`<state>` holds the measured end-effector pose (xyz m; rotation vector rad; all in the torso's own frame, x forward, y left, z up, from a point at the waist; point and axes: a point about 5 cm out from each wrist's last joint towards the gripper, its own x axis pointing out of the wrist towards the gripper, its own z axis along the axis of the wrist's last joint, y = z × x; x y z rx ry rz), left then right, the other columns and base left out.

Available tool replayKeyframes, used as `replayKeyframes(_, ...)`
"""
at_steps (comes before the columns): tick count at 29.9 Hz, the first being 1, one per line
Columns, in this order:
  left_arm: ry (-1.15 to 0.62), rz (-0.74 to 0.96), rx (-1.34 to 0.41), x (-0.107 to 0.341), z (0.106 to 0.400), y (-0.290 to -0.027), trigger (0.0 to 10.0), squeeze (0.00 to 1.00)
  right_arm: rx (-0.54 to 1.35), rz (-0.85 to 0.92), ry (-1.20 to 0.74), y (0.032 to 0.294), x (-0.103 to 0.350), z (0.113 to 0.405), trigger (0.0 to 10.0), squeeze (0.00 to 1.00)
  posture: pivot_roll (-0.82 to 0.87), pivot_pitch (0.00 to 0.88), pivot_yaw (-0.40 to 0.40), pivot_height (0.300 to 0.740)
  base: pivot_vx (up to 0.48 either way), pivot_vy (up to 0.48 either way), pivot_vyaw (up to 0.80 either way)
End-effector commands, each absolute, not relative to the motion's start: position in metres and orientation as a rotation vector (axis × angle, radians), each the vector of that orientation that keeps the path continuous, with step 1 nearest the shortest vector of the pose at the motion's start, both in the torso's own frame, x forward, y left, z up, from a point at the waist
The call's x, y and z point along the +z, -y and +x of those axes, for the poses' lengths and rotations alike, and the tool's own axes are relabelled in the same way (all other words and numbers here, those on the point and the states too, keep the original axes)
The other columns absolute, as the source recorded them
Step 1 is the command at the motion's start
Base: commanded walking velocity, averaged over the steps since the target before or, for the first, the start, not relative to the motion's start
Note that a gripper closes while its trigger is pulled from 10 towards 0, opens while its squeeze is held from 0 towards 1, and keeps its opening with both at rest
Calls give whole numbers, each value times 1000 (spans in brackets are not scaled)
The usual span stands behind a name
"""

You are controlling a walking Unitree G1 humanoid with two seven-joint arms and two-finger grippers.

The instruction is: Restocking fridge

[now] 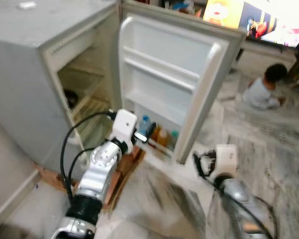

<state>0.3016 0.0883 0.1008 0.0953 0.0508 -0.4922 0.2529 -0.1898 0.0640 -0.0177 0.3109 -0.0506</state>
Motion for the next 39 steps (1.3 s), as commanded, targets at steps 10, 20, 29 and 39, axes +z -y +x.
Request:
replayKeyframes(10, -81, 159, -175, 107, 297, -148, 10000, 0, -11, -4, -162, 174, 91, 268, 10000, 0, 73, 34, -82, 740, 354, -319, -451)
replayKeyframes(20, -71, 172, -295, 118, 320, -113, 10000, 0, -25, -11, -156, 176, 91, 270, 10000, 0, 38, 22, -73, 740, 405, -255, 0)
replayKeyframes(29, -75, 180, -338, 123, 347, -92, 10000, 0, -28, -12, -152, 174, 92, 272, 10000, 0, 21, 10, -68, 740, 408, -247, 0)
replayKeyframes(39, -41, 205, -352, 135, 362, -80, 10000, 0, -39, -17, -153, 175, 90, 272, 10000, 0, 11, 5, -62, 740, 319, 0, 0)
